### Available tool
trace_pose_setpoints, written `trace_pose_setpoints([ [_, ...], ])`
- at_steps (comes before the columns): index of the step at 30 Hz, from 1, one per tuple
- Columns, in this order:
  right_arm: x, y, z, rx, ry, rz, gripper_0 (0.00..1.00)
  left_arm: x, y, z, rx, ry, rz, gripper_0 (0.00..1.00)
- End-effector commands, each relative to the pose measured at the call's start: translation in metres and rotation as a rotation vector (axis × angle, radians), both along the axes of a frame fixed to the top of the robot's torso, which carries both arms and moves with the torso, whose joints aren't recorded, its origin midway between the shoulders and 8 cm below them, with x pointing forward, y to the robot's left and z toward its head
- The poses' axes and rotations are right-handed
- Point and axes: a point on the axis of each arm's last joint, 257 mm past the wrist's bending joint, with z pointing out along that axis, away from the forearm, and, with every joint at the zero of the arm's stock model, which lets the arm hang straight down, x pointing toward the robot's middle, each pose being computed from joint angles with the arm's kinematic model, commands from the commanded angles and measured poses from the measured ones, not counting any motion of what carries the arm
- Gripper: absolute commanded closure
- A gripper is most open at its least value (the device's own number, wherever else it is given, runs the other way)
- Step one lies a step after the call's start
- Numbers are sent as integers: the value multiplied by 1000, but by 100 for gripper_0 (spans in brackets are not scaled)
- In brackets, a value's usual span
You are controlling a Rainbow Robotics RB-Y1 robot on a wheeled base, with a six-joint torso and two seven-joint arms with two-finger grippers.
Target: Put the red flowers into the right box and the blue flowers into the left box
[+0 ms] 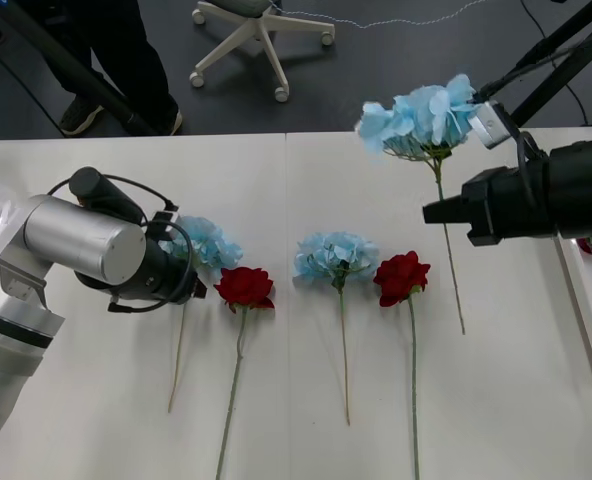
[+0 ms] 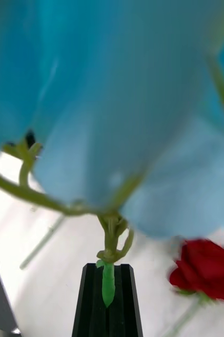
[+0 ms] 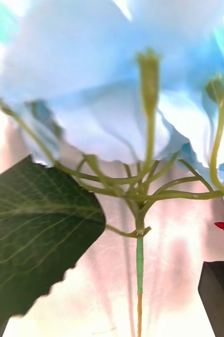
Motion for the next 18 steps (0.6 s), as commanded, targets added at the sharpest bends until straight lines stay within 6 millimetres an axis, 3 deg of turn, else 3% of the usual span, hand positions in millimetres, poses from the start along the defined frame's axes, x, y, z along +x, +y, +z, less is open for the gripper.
trace_pose_setpoints([
  [1, -10, 35, 49, 85, -100, 92, 100, -5, -7, -14, 20, 3, -21, 0],
  [9, -40, 86, 76, 228, -124, 224, 100, 0, -6, -29, 37, -12, -16, 0],
  [18, -57, 122, 70, 276, -109, 295, 100, -4, -8, -40, 49, -28, -11, 0],
])
